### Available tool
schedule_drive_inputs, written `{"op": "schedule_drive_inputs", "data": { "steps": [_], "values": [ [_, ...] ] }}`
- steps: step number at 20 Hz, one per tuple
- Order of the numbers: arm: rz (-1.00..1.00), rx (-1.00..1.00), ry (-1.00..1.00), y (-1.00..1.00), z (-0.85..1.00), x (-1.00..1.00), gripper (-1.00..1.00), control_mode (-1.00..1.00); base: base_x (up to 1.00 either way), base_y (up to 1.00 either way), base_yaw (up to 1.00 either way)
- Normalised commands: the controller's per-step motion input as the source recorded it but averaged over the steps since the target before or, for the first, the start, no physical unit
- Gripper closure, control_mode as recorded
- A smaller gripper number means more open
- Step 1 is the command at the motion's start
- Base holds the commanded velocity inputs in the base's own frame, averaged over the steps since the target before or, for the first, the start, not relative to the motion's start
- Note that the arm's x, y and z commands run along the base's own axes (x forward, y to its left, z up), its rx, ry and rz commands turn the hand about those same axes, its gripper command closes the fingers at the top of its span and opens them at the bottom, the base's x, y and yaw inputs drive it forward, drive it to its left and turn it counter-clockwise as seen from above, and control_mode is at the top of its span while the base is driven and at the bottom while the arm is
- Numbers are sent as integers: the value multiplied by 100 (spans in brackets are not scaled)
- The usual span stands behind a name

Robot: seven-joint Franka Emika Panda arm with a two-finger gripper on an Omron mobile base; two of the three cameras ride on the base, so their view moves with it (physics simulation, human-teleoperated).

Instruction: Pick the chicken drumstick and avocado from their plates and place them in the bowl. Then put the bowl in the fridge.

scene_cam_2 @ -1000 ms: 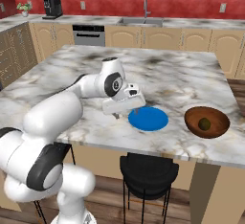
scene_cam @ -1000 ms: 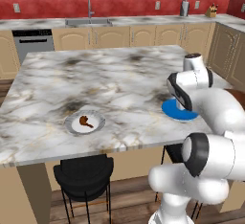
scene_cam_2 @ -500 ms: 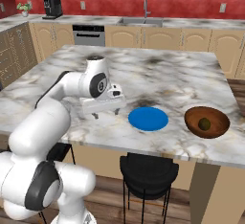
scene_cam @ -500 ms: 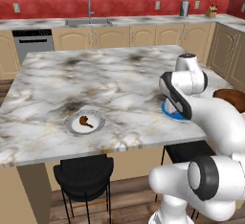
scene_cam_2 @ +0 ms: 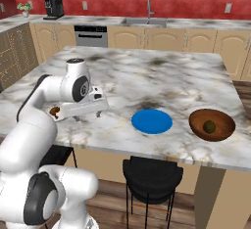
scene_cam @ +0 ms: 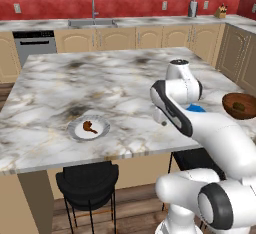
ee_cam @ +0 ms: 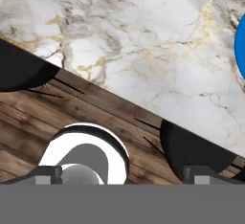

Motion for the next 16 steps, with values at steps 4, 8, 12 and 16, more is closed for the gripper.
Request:
{"op": "schedule_drive_inputs", "data": {
  "steps": [4, 8, 12, 16],
  "values": [
    [0, 0, -5, 74, 0, -2, -100, -100, 0, 0, 0],
    [0, 0, -1, 71, 0, 0, -100, -100, 0, 0, 0],
    [0, 0, 0, 68, -1, 3, -100, -100, 0, 0, 0],
    [0, 0, 0, 71, 0, 8, -100, -100, 0, 0, 0]
  ]
}}
